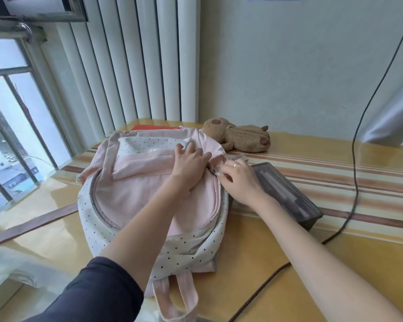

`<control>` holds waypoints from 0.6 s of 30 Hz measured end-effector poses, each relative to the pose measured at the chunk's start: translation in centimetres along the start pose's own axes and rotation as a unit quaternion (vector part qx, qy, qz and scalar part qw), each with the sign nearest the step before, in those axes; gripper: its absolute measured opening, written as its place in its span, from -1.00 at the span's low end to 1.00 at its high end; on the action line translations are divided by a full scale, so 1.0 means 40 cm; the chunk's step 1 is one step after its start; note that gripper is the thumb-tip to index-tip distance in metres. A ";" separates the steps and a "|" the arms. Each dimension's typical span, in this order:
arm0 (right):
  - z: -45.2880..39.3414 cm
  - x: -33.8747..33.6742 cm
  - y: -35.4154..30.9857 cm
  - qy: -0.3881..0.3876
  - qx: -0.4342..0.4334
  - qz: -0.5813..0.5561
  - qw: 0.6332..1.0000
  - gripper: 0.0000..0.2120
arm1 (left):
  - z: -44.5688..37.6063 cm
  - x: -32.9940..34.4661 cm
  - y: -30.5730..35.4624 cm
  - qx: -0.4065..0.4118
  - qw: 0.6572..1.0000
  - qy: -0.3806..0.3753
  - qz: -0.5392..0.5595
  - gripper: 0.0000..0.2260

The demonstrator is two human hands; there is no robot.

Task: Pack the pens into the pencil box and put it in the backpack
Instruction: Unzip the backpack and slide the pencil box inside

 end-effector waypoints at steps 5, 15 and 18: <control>-0.004 -0.033 0.004 0.034 0.045 -0.012 0.998 -0.86 | -0.013 -0.044 -0.026 -0.126 0.967 0.050 0.214 -0.83; -0.054 -0.015 -0.009 0.008 0.138 -0.129 0.982 -0.93 | 0.046 -0.195 -0.020 -0.010 0.993 -0.019 0.113 -0.80; -0.078 -0.017 -0.005 0.026 0.161 -0.084 0.983 -0.90 | 0.125 -0.203 -0.014 0.026 0.971 -0.188 0.146 -0.79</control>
Point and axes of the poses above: each hand's wrist, its own z-axis away from the middle knuckle, its own x-axis out of the palm, y = z × x, the point moved 4 cm from there along -z, towards the middle knuckle, and after that the axes turned 7 degrees about y, right-handed, at the moved point
